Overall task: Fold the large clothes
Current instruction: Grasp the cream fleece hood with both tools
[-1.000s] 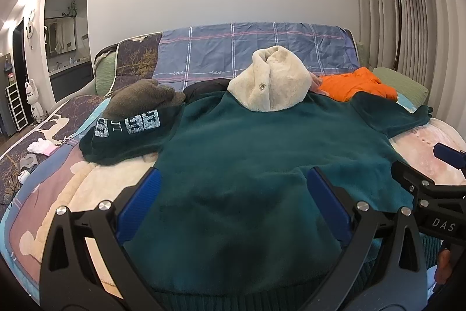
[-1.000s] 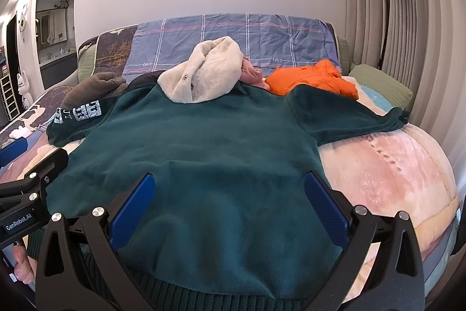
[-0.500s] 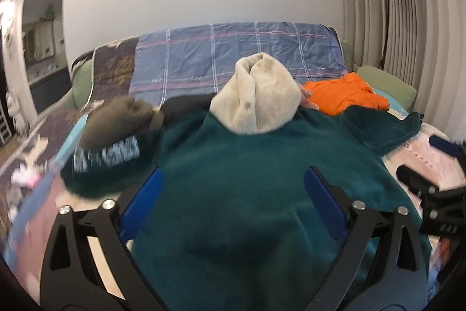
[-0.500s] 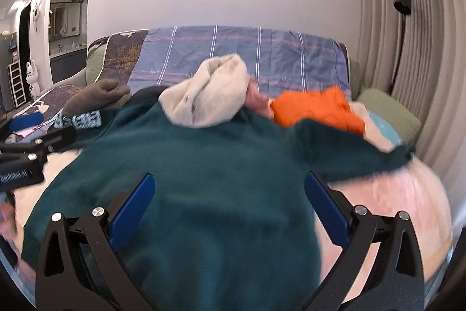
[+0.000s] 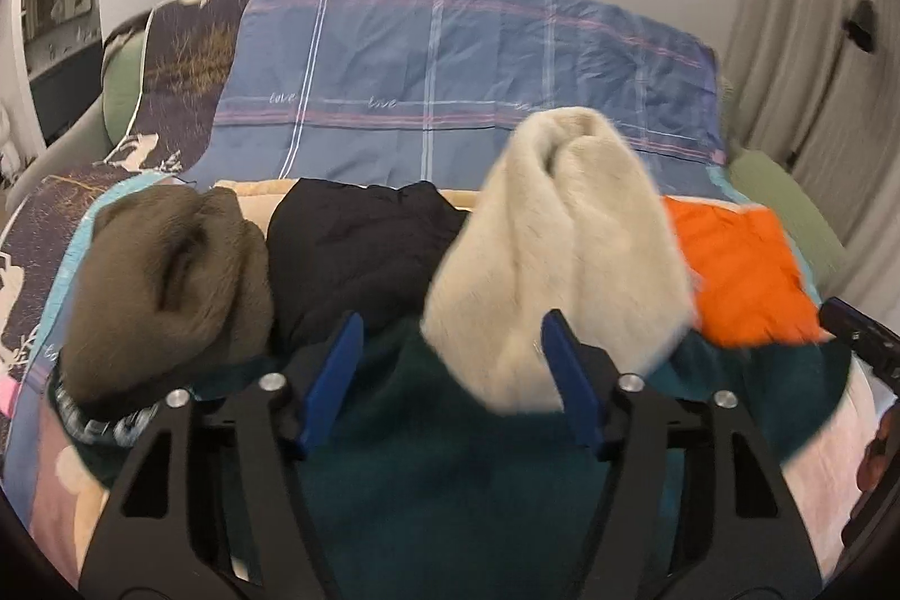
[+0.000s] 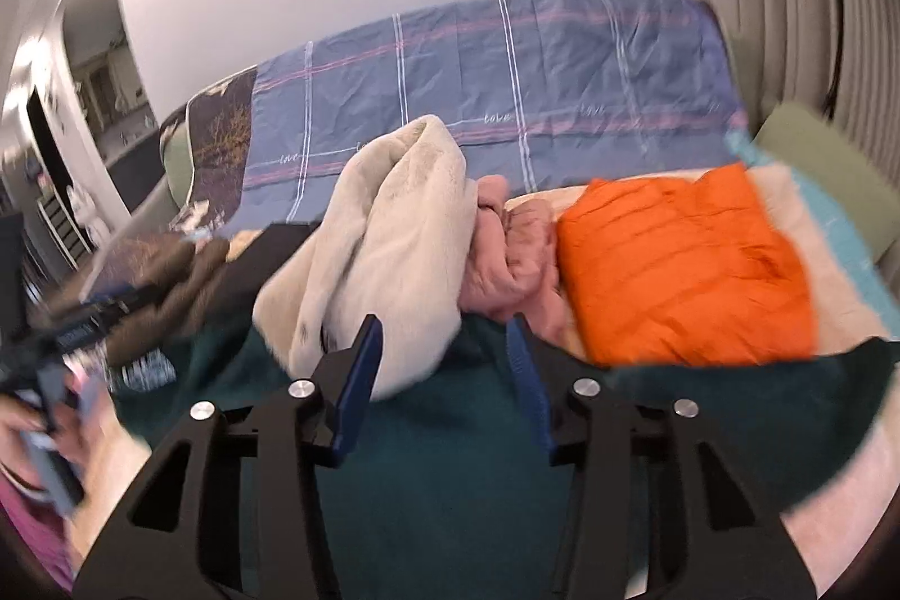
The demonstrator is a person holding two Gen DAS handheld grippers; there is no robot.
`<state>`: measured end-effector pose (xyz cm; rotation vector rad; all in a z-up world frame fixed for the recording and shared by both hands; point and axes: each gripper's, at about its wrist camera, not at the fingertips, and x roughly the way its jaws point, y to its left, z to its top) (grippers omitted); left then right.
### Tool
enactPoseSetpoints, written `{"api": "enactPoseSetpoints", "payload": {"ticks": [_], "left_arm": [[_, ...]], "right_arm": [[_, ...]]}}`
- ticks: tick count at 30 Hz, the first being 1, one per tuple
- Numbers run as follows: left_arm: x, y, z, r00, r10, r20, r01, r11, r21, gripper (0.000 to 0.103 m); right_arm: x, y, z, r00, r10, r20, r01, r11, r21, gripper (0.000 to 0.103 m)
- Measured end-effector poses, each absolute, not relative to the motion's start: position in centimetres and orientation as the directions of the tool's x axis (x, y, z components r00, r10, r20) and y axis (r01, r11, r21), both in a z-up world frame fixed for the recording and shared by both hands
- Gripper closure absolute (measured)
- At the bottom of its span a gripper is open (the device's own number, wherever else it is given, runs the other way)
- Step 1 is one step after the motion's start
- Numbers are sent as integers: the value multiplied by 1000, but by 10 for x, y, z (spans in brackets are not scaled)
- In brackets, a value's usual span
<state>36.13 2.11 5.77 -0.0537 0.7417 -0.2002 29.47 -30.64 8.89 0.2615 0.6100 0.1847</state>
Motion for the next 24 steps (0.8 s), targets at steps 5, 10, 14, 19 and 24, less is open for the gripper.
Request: {"api": "enactPoseSetpoints", "payload": {"ticks": [5,10,14,19,24], "left_arm": [[451,5,20,680,-197,-707,148,980,-130,36],[524,-10,-15,639,-284,-715,165,958,-233,14],[560,-16,-42,587,-356,-727,160,931,-327,14],[567,-36,-54,558,-438,-705,258,899,-355,90],[523,-16,-18,652,-510,-562,353,859,-371,98]], "right_arm": [[400,-300,70,752,281,-596,-78,936,344,55],[477,-293,45,705,395,-590,-81,870,486,49],[509,-290,32,701,447,-555,-67,817,573,44],[508,-271,48,734,431,-525,-142,853,502,91],[453,-256,82,752,524,-399,-328,824,463,93]]}}
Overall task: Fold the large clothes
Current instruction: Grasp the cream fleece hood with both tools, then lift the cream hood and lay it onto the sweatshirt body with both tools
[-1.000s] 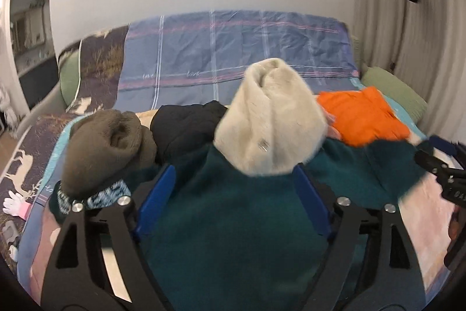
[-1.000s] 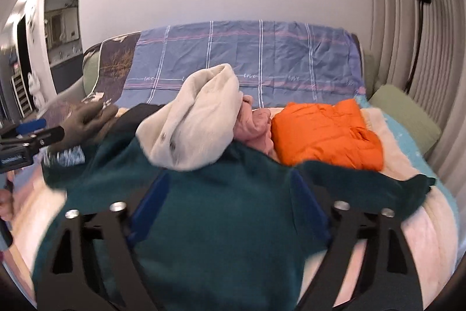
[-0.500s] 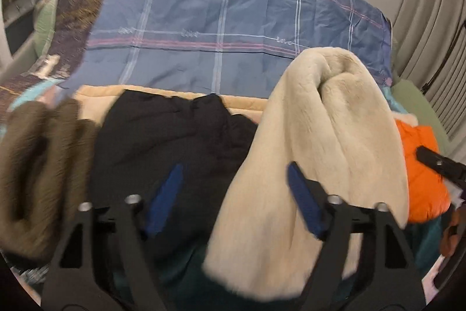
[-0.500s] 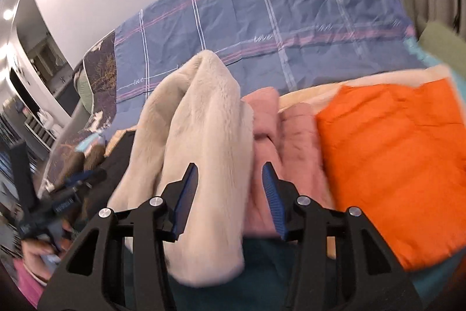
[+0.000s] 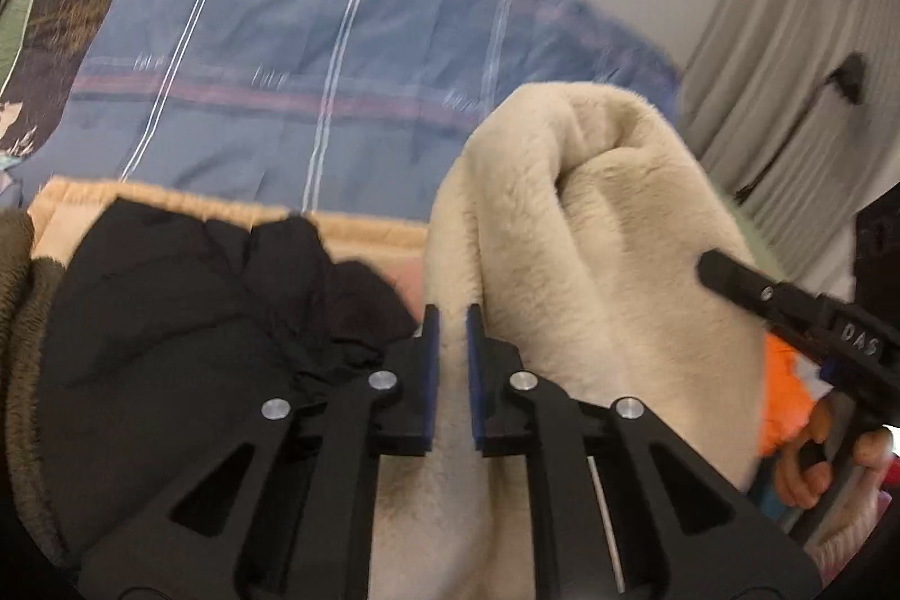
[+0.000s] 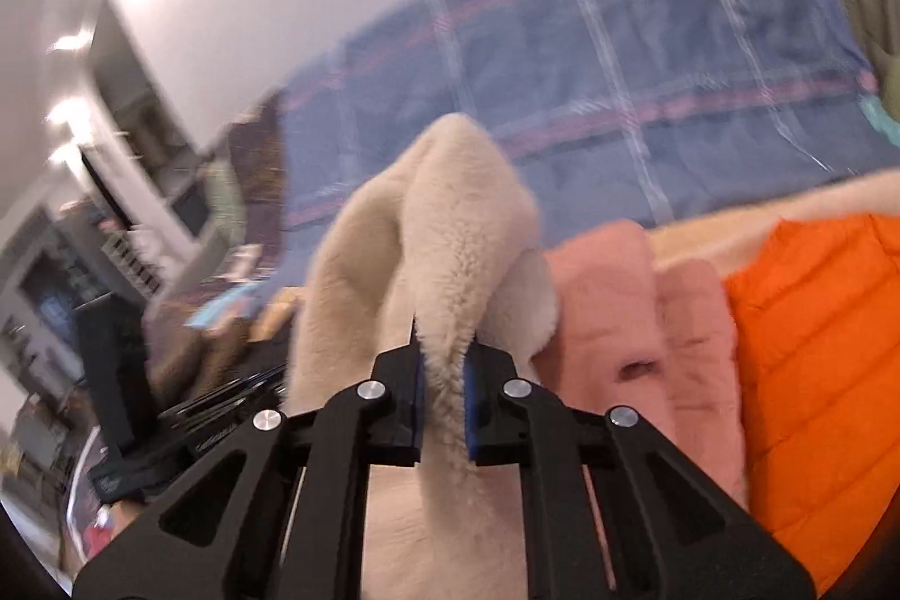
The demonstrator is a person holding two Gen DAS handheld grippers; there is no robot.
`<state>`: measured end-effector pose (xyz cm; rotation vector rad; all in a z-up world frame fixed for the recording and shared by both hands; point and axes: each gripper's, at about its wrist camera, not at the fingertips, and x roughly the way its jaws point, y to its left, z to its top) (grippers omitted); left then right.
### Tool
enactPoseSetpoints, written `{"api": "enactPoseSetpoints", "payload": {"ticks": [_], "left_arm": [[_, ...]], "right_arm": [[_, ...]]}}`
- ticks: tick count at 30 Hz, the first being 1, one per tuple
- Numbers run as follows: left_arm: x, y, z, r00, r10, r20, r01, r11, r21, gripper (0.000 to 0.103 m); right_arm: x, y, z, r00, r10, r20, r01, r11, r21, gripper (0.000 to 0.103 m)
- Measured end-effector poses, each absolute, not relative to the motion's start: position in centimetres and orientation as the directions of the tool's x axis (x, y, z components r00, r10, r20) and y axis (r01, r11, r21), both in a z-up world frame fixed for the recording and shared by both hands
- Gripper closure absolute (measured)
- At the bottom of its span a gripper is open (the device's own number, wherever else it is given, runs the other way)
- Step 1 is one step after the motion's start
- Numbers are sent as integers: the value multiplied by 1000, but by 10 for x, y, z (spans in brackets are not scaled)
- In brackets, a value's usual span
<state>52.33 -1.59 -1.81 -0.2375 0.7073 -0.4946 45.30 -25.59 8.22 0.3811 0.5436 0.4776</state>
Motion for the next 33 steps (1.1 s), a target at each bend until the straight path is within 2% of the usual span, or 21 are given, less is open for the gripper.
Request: {"api": "enactPoseSetpoints", "payload": {"ticks": [1,4,5,7,8,10,11,13,14,15,16,18,19,20,23,27,28,29,30,31,33], "left_arm": [[510,-7,-10,657,-536,-529,370,842,-394,103],[444,32,15,677,-601,-424,428,791,-438,103],[428,39,18,682,-610,-403,445,784,-433,103],[389,59,19,704,-594,-390,453,798,-397,101],[382,65,17,706,-586,-398,449,805,-389,98],[376,71,10,710,-549,-441,411,832,-373,71],[374,73,6,723,-506,-470,363,858,-365,66],[381,72,-1,717,-479,-507,314,871,-378,54],[384,67,-2,710,-479,-516,301,869,-393,52],[387,62,-3,709,-480,-516,298,868,-398,44],[389,54,-2,711,-479,-514,301,868,-394,36],[396,38,3,717,-465,-519,308,880,-362,29],[401,31,4,720,-458,-522,312,885,-347,25],[409,19,6,724,-447,-525,311,891,-330,23],[443,-13,1,725,-415,-550,301,909,-289,18],[493,-42,-7,721,-363,-591,252,931,-265,18],[502,-46,-10,719,-360,-595,244,932,-269,28],[513,-49,-13,715,-356,-602,235,933,-272,45],[519,-50,-15,698,-370,-613,239,927,-288,91],[523,-49,-21,671,-399,-625,238,914,-328,92],[510,-40,-18,694,-420,-585,262,904,-338,92]], "right_arm": [[441,-253,87,747,543,-382,-362,816,451,93],[370,-242,100,738,575,-353,-486,816,313,95],[335,-238,99,734,581,-352,-525,814,249,98],[297,-235,92,721,591,-362,-561,804,196,98],[272,-230,84,711,588,-387,-574,802,163,98],[254,-223,71,708,547,-447,-561,820,115,99],[253,-221,66,713,507,-484,-532,841,99,98],[265,-229,58,715,455,-531,-468,875,119,89],[275,-235,58,713,437,-548,-427,891,155,69],[288,-249,60,717,424,-553,-358,905,229,50],[297,-260,63,729,417,-542,-310,908,282,46],[323,-280,71,749,417,-516,-233,893,384,41],[336,-286,75,749,421,-511,-210,883,420,37],[355,-290,79,748,419,-514,-177,873,454,27],[393,-288,81,749,411,-520,-125,858,498,23],[454,-276,76,718,419,-555,-61,833,550,22],[466,-271,75,722,404,-562,-46,839,543,23],[478,-267,74,731,391,-559,-44,845,533,44],[481,-263,75,727,406,-554,-68,845,531,78],[482,-258,75,726,413,-550,-93,851,517,86],[466,-248,84,760,418,-498,-184,873,452,88]]}}
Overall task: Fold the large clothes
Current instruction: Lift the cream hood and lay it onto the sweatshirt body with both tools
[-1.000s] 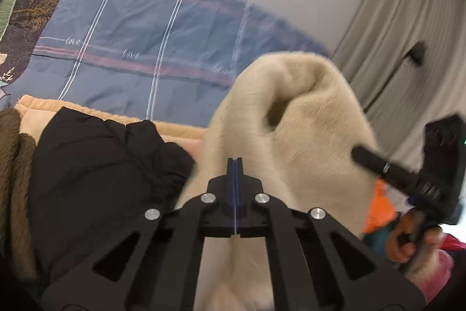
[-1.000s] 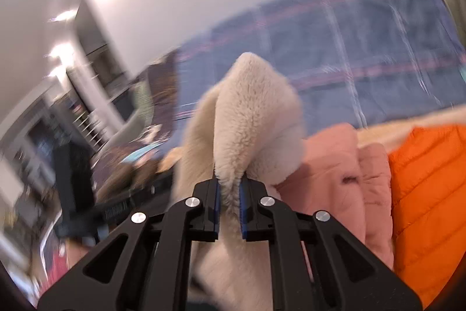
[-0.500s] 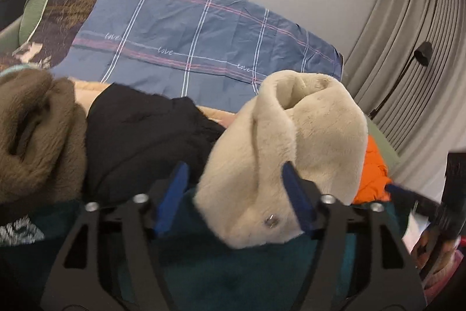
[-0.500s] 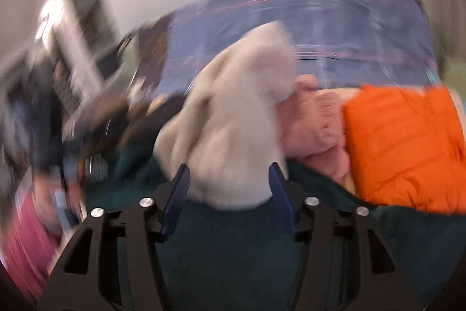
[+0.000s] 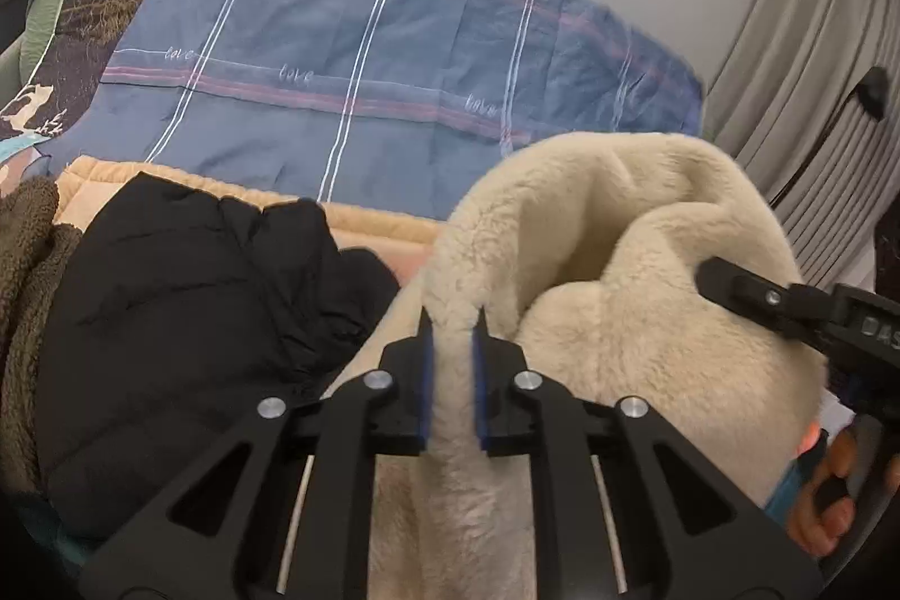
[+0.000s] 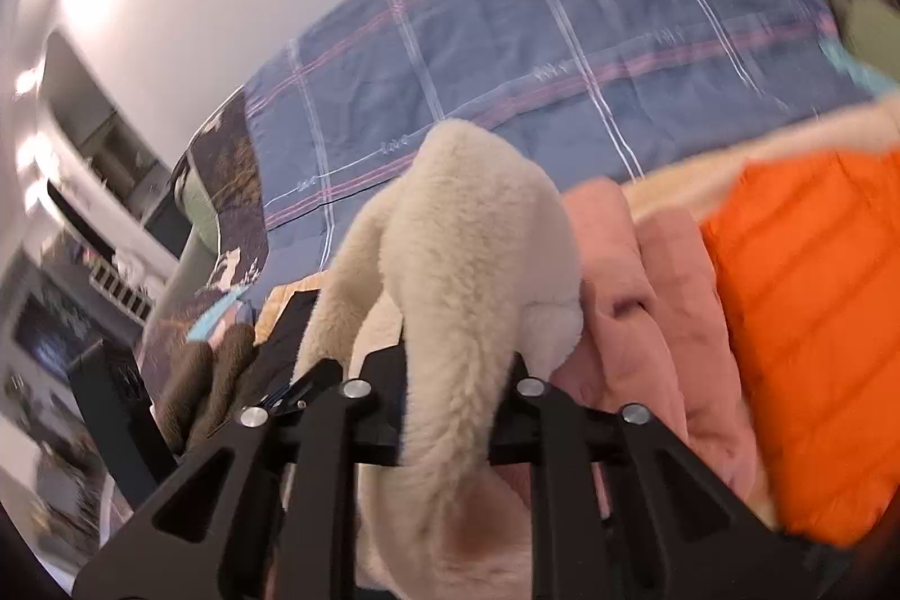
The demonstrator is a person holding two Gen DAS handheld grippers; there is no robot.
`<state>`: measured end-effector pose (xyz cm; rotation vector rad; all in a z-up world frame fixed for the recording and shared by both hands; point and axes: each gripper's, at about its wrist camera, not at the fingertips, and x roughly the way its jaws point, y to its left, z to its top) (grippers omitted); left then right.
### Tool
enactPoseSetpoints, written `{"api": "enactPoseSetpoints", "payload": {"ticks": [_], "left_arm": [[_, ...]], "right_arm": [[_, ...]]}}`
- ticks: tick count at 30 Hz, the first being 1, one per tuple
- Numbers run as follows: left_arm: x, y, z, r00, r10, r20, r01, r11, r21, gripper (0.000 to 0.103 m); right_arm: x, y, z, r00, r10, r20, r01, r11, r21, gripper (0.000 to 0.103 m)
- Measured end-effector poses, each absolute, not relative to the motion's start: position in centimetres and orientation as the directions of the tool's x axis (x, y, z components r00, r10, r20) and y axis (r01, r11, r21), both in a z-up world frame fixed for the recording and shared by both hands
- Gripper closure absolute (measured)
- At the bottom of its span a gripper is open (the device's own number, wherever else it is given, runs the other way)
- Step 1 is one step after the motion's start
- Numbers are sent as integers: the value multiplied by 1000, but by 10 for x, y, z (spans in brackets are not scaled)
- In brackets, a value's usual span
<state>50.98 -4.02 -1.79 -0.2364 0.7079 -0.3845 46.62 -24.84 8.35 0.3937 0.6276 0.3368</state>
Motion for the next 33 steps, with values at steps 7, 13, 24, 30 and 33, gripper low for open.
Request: {"api": "enactPoseSetpoints", "payload": {"ticks": [7,13,24,30,33], "left_arm": [[389,22,27,741,-532,-410,411,842,-350,90],[262,91,2,713,-537,-451,412,841,-349,60],[195,108,-28,651,-503,-568,366,864,-345,39],[193,60,-38,510,-602,-614,464,794,-393,18],[211,58,-51,460,-621,-635,403,783,-474,16]], "right_arm": [[315,-235,93,813,492,-311,-496,865,74,90],[178,-223,16,783,409,-468,-575,762,-298,68],[120,-251,-32,594,433,-677,-612,791,-31,38],[113,-270,-13,536,564,-629,-631,762,146,36],[135,-296,-8,537,629,-562,-552,766,330,29]]}}
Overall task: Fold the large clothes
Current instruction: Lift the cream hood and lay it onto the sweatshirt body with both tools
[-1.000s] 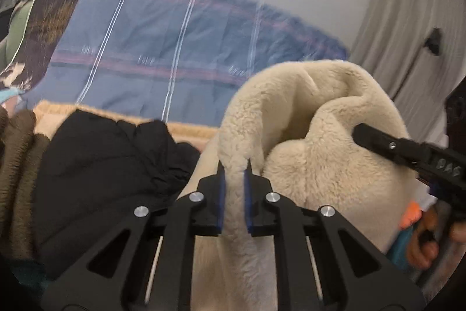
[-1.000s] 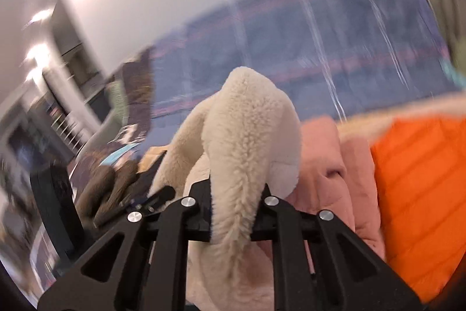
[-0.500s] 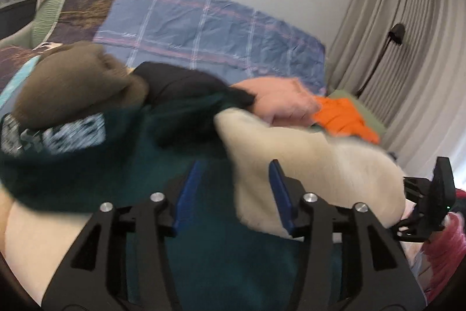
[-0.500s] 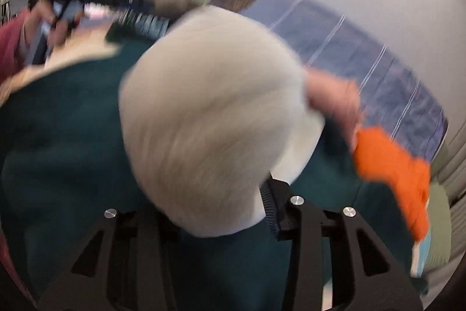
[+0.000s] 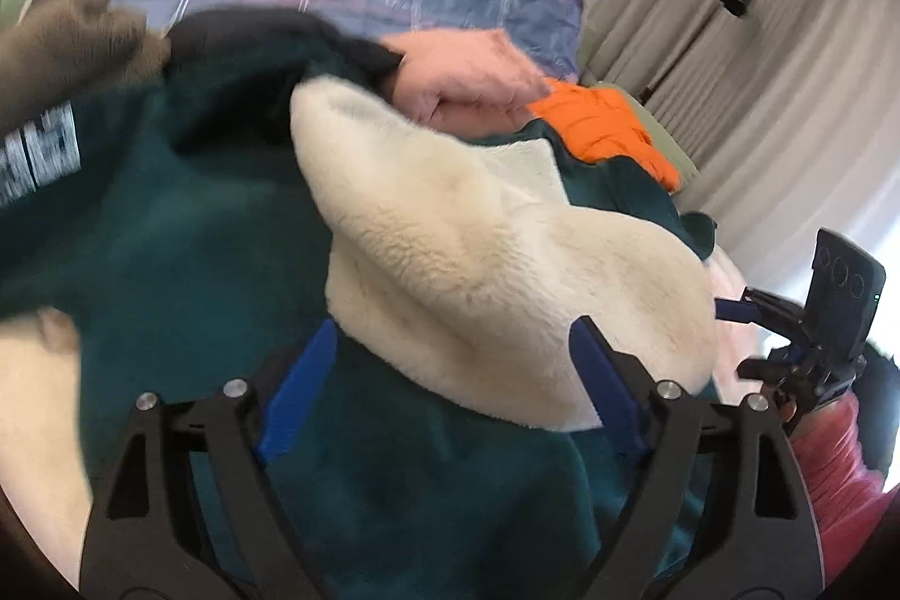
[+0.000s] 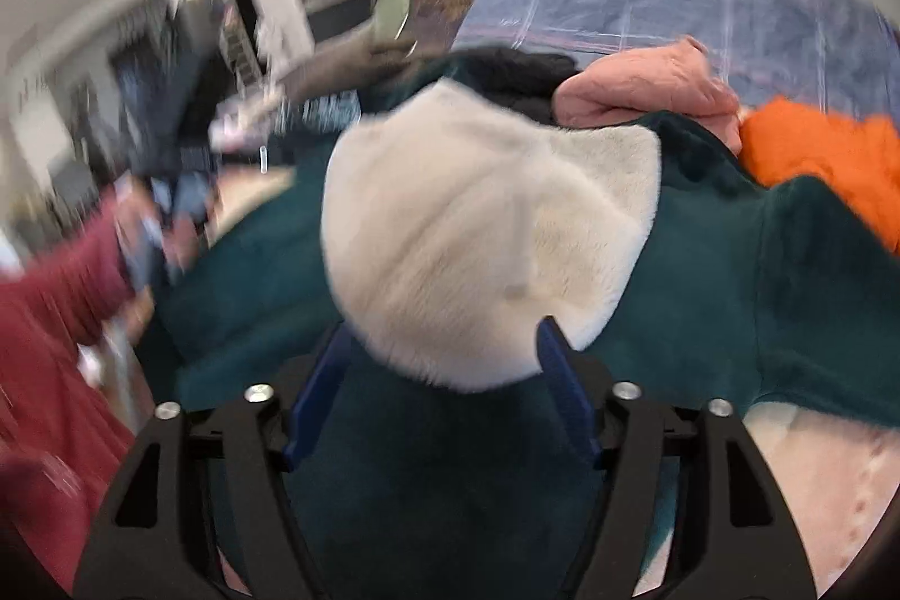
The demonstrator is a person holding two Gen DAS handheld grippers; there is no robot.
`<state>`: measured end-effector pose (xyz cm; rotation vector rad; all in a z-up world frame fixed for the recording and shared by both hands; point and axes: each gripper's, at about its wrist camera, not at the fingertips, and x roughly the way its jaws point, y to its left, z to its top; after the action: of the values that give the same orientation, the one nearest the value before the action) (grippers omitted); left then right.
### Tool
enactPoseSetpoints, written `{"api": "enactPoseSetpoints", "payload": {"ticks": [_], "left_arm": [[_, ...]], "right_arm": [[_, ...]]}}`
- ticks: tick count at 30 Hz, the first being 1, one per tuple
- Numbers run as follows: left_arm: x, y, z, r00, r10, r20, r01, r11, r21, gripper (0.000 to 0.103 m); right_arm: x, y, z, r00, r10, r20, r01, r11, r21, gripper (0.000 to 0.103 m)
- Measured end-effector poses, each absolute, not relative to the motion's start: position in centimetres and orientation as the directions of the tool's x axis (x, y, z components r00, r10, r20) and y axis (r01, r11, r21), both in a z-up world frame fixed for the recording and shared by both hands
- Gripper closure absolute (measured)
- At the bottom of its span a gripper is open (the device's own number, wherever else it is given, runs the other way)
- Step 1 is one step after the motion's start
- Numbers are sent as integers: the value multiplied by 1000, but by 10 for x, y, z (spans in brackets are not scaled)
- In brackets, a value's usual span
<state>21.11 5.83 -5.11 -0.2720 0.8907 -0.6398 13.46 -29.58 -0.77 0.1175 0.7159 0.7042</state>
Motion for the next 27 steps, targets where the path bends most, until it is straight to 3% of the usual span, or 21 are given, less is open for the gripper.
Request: {"api": "enactPoseSetpoints", "payload": {"ticks": [3,6,8,11,12,13,14,15,16,18,22,26,27], "left_arm": [[231,66,-69,393,-674,-626,298,737,-607,16],[247,66,-78,367,-719,-591,249,688,-682,16],[255,58,-82,357,-726,-588,262,682,-683,11],[274,43,-97,342,-703,-623,252,708,-660,11],[279,40,-102,344,-699,-627,250,712,-656,18],[281,40,-103,351,-694,-629,262,717,-646,43],[283,38,-101,360,-679,-639,299,733,-611,57],[283,37,-98,358,-675,-645,334,738,-587,66],[282,37,-95,363,-673,-645,349,740,-575,67],[282,38,-88,368,-669,-646,363,743,-562,66],[292,46,-69,452,-609,-651,321,793,-518,26],[318,54,-64,505,-600,-620,254,790,-558,22],[329,51,-67,491,-597,-635,248,794,-555,34]], "right_arm": [[164,-312,-22,547,613,-570,-378,788,486,29],[177,-297,-43,511,630,-584,-348,773,530,29],[179,-261,-60,464,605,-648,-390,796,463,29],[176,-224,-71,483,515,-708,-427,845,323,18],[173,-217,-67,492,495,-716,-441,851,286,18],[172,-217,-62,483,496,-721,-448,848,283,18],[174,-221,-56,463,512,-723,-455,838,302,18],[178,-230,-46,450,543,-709,-455,822,342,18],[181,-242,-36,468,562,-682,-441,817,371,18],[196,-268,-16,539,570,-621,-387,822,419,18],[251,-285,-9,597,493,-633,-256,864,433,18],[310,-280,-30,556,506,-659,-204,852,482,20],[327,-269,-41,520,526,-673,-199,840,504,32]]}}
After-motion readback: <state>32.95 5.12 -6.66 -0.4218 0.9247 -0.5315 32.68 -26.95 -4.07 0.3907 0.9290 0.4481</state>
